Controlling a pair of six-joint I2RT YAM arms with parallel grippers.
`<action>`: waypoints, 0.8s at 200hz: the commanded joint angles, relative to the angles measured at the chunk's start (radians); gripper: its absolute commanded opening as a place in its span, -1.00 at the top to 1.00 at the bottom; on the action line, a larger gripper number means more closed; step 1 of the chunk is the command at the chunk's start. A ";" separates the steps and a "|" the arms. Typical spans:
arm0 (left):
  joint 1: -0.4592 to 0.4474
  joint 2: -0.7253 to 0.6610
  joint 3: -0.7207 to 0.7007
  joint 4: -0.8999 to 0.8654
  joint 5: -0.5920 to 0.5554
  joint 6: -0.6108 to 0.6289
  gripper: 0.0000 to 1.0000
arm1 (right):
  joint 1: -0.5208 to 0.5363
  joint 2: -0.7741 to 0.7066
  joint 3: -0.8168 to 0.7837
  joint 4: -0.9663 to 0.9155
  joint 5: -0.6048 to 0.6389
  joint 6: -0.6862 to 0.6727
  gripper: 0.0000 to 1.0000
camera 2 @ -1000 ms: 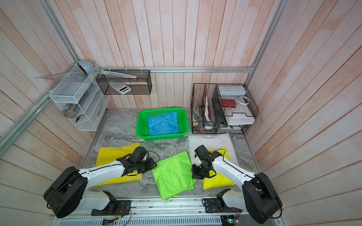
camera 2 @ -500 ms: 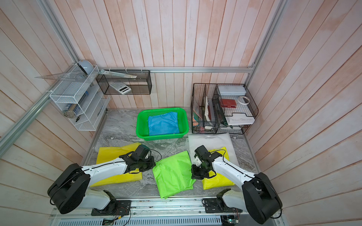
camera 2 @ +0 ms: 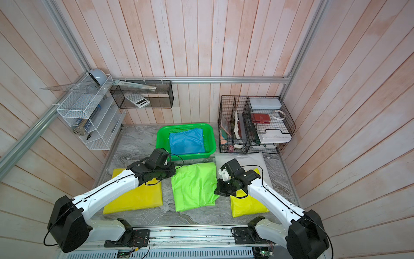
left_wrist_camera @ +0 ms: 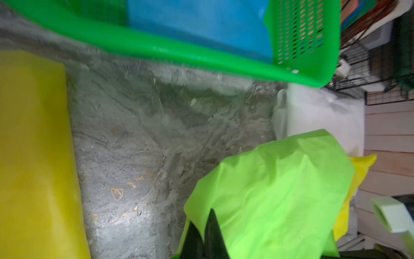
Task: Put the folded raincoat in the basket
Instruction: Pick up the raincoat from the center of the board, then place the raincoat in the basket.
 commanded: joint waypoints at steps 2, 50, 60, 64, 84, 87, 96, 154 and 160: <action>0.062 0.019 0.155 -0.125 -0.035 0.090 1.00 | 0.000 0.022 0.113 0.030 -0.019 0.028 1.00; 0.227 0.251 0.548 -0.193 -0.044 0.148 1.00 | -0.041 0.220 0.363 0.188 0.042 0.097 1.00; 0.250 0.315 0.627 -0.206 -0.033 0.153 1.00 | -0.054 0.296 0.463 0.154 0.041 0.077 1.00; 0.257 0.339 0.655 -0.209 -0.028 0.156 1.00 | -0.060 0.327 0.492 0.140 0.038 0.072 1.00; 0.287 0.442 0.764 -0.204 -0.010 0.166 1.00 | -0.078 0.455 0.648 0.129 0.043 0.052 1.00; 0.291 0.457 0.780 -0.203 -0.005 0.166 1.00 | -0.079 0.472 0.668 0.131 0.048 0.053 1.00; 0.307 0.499 0.818 -0.198 0.011 0.163 1.00 | -0.087 0.519 0.713 0.143 0.050 0.054 1.00; 0.371 0.739 1.051 -0.176 0.077 0.188 1.00 | -0.152 0.838 1.004 0.093 -0.083 0.086 1.00; 0.373 0.764 1.083 -0.183 0.079 0.193 1.00 | -0.152 0.860 1.017 0.104 -0.091 0.091 1.00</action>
